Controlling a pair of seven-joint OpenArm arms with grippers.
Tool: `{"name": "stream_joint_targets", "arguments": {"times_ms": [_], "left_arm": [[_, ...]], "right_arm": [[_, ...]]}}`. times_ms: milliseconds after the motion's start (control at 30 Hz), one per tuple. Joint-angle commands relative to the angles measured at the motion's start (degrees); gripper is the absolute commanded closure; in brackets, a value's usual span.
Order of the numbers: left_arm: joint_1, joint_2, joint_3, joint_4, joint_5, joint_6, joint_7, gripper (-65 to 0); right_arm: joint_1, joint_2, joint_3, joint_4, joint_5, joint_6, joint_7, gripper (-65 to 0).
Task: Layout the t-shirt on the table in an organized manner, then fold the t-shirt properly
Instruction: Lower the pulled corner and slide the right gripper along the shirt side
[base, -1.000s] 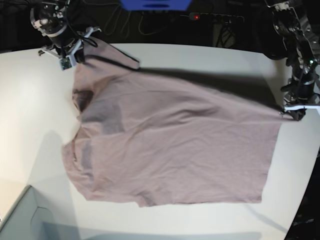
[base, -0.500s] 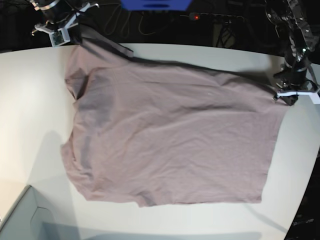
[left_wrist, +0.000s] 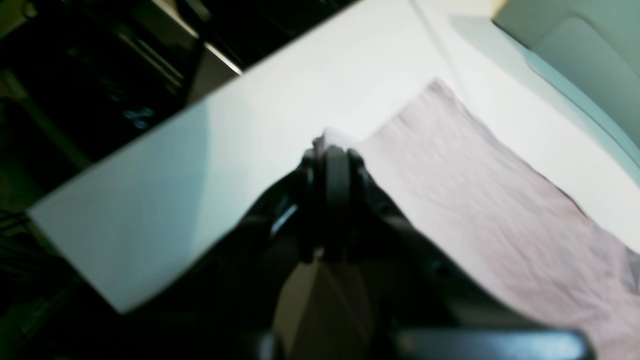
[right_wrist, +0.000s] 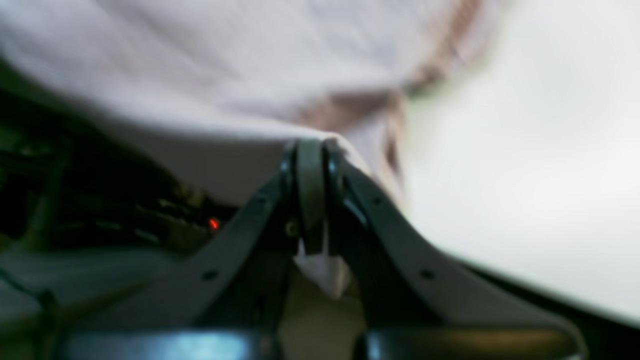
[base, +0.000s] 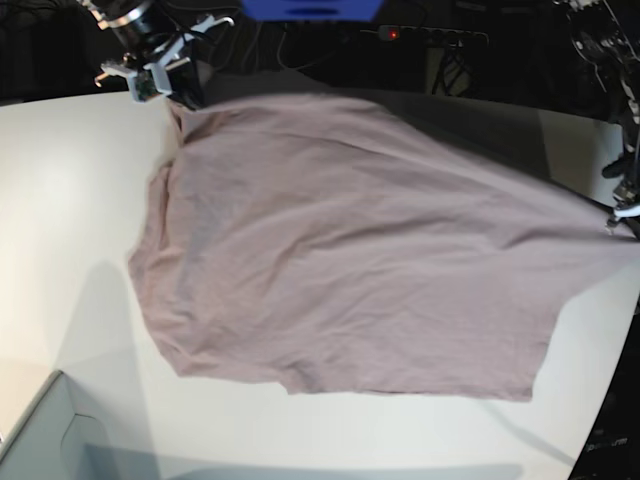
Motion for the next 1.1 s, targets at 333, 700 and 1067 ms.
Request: {"name": "stream_joint_targets", "arguments": {"times_ms": [333,700,1067], "left_arm": [[0.24,-0.17,-0.05,-3.62,-0.02,-0.04,-1.37,-0.1],[-0.37,-0.78,-0.40,-7.14,-0.02,-0.04,-1.81,-0.1],[-2.30,-0.87,-0.40,-6.17,-0.02,-0.04,-1.37,-0.1]], "right_arm": [[0.93,0.36,-2.15,0.55,0.75,0.19,1.21,0.0],[1.54,3.62,-1.71,-0.06,0.66,0.19,1.21,-30.1],[22.90,4.14,7.87,-13.34,0.57,0.19,-3.01,-3.1]]}}
